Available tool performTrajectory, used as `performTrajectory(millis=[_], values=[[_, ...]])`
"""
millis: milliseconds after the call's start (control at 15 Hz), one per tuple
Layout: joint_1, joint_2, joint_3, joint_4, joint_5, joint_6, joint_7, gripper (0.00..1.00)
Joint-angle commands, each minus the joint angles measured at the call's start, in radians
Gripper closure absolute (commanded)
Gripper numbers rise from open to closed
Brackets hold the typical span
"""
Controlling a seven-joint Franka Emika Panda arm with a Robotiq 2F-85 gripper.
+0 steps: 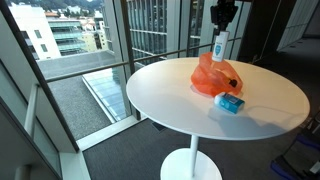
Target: Put the white bottle in the plastic
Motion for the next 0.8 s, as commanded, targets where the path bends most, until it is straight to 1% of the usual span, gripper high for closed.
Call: performTrajectory(millis=[0, 333, 733], values=[[-0.019, 0.043, -0.013, 0.054, 0.006, -0.005, 0.029, 0.9], [-0.038, 0.1, -0.03, 0.097, 0.012, 0.0, 0.041, 0.9], [-0.053, 0.182, -0.04, 0.18, 0.022, 0.0, 0.031, 0.9]])
